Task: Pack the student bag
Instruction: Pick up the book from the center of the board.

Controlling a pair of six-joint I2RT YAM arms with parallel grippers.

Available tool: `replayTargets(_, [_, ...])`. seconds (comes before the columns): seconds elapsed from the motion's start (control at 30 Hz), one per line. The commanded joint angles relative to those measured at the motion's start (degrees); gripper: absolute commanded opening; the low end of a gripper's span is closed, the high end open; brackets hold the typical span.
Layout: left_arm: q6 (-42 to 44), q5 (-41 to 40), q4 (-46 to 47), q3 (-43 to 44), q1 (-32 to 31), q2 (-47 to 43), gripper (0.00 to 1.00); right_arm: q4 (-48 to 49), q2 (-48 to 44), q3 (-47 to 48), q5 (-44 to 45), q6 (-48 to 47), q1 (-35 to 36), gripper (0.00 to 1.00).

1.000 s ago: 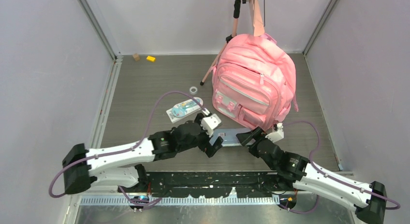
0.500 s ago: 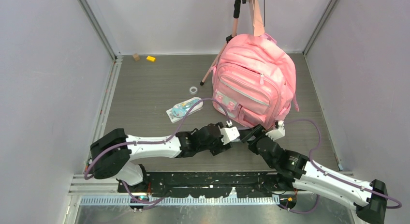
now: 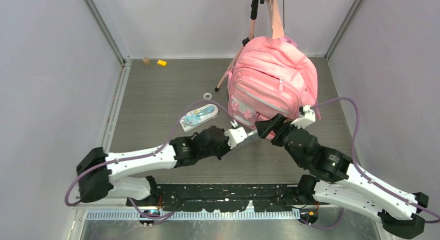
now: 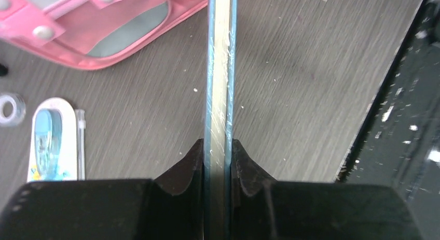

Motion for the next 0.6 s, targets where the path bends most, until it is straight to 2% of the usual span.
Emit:
replayTargets(0.0, [-10.1, 9.9, -2.4, 1.7, 6.6, -9.7, 0.00, -6.3, 3.5, 12.8, -3.5, -18.8, 0.1, 0.96])
replayTargets(0.17, [-18.8, 32.6, -1.1, 0.1, 20.6, -17.8, 0.00, -14.7, 15.7, 31.7, -9.5, -30.8, -1.4, 1.00])
replayTargets(0.23, [-22.4, 40.2, 0.0, -0.2, 26.5, -19.8, 0.00, -16.8, 21.8, 38.7, -16.2, -33.7, -5.1, 1.00])
replayTargets(0.3, [-27.7, 46.7, 2.7, -0.2, 31.6, -20.6, 0.00, -15.7, 26.3, 43.6, -25.7, -35.3, -11.0, 1.00])
replayTargets(0.37, [-33.6, 52.8, 8.2, -0.6, 36.2, -20.7, 0.00, -12.9, 29.6, 47.3, -44.0, -36.0, -17.6, 1.00])
replayTargets(0.43, [-39.6, 57.4, 14.3, -1.0, 40.1, -20.7, 0.00, -10.8, 32.8, 51.2, -54.7, -35.9, -22.7, 1.00])
replayTargets(0.57, [-49.0, 64.0, 27.9, -2.0, 45.7, -21.1, 0.00, -13.0, 38.5, 59.5, -62.9, -38.3, -26.0, 1.00])
